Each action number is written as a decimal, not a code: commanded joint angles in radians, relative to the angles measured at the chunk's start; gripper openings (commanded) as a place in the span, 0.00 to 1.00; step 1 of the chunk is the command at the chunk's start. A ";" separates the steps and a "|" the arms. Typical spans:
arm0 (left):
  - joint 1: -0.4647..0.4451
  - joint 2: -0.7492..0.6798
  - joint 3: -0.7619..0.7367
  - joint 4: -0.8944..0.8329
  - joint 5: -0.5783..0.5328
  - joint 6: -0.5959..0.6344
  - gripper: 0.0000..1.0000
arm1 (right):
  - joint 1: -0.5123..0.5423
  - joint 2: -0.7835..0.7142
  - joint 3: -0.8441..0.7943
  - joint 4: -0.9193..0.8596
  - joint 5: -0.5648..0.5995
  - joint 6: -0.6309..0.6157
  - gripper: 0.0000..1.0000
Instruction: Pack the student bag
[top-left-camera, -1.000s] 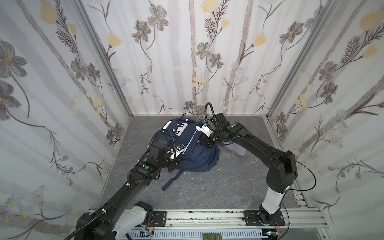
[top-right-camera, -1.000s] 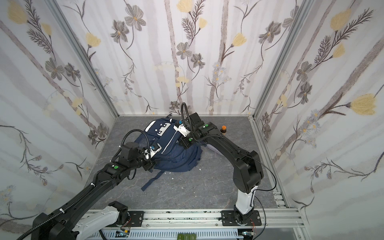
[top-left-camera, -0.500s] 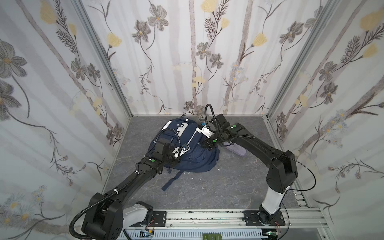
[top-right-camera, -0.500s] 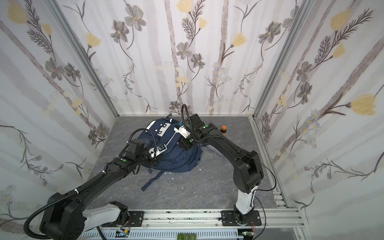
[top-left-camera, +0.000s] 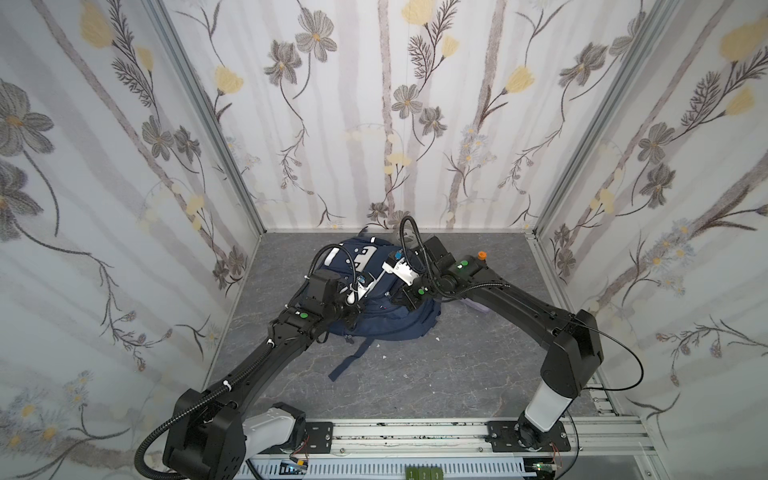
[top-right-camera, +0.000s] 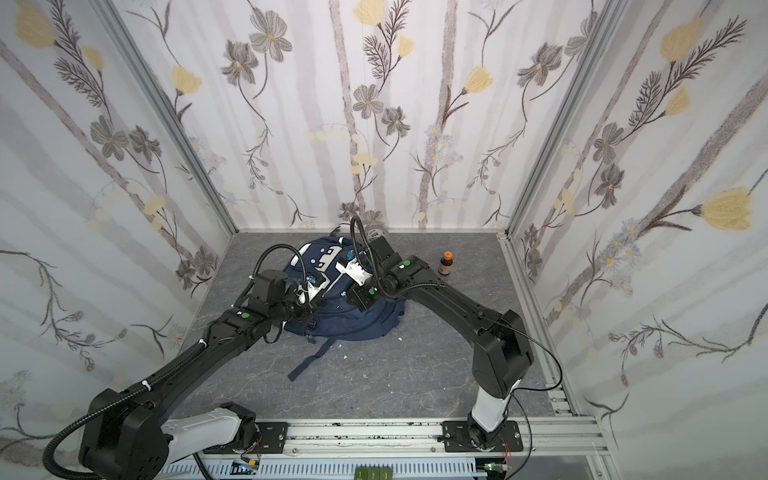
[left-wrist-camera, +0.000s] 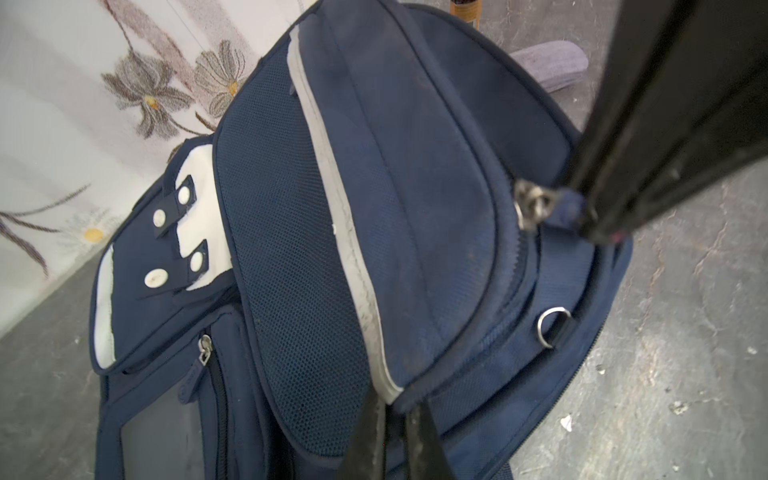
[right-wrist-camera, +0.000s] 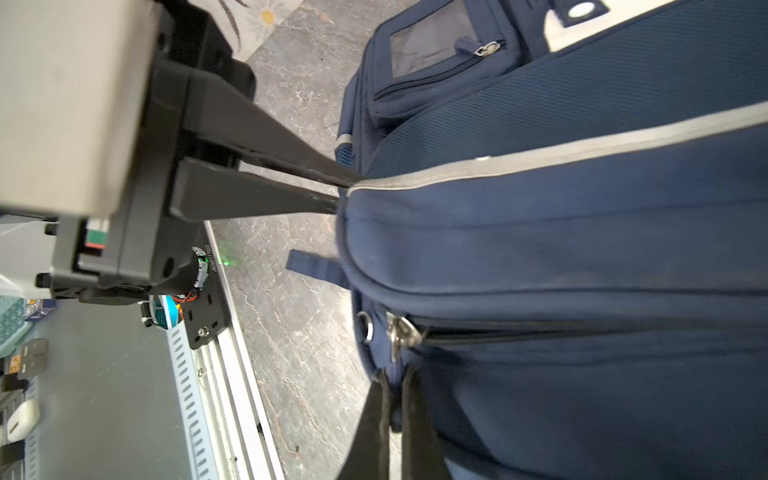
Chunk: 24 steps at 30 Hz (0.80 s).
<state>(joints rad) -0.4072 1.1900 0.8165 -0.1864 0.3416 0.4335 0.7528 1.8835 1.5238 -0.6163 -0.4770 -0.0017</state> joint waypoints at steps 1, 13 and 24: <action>-0.009 0.013 0.036 0.082 0.027 -0.187 0.00 | 0.048 -0.023 -0.030 0.120 -0.086 0.093 0.00; -0.033 -0.087 0.059 0.027 0.009 -0.258 0.00 | -0.015 -0.022 -0.048 0.177 -0.012 0.184 0.00; -0.061 -0.033 0.061 0.194 0.080 -0.470 0.00 | 0.069 0.042 0.064 0.065 -0.013 0.094 0.00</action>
<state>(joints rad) -0.4591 1.1461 0.8600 -0.2043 0.3347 0.0513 0.7990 1.9114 1.5822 -0.5667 -0.4511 0.1116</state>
